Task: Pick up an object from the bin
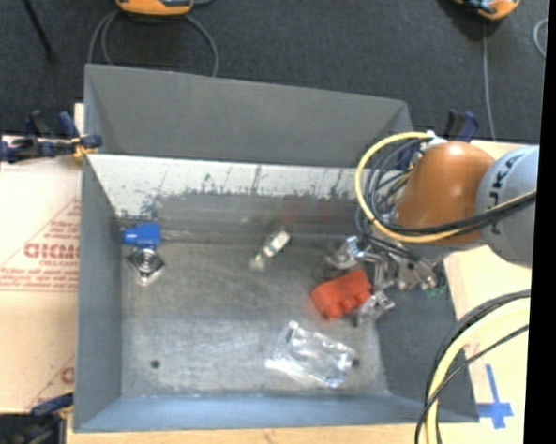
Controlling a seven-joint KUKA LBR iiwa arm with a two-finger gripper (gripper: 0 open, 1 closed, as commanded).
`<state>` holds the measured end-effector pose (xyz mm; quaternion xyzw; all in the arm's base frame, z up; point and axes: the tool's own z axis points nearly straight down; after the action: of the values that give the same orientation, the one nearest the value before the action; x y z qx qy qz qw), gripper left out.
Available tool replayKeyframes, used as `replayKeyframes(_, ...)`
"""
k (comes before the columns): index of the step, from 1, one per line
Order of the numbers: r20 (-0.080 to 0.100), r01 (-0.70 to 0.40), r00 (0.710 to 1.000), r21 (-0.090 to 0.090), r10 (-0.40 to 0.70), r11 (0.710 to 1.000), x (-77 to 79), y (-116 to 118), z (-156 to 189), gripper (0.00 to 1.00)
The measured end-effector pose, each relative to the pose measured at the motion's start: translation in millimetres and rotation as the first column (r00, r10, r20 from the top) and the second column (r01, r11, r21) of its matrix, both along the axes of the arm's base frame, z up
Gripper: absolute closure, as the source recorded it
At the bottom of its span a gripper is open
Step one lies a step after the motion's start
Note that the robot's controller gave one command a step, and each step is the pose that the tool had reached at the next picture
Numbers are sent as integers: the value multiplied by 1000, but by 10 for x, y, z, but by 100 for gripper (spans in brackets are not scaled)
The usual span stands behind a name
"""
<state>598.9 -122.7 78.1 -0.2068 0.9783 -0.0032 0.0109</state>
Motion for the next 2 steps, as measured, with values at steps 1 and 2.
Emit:
replayKeyframes(1, -10, 2, 1000, 1, -2, 1000, 39, -6, 49, 0)
replayKeyframes(2, -2, 39, 999, 3, -39, 999, 19, 26, 3, 0)
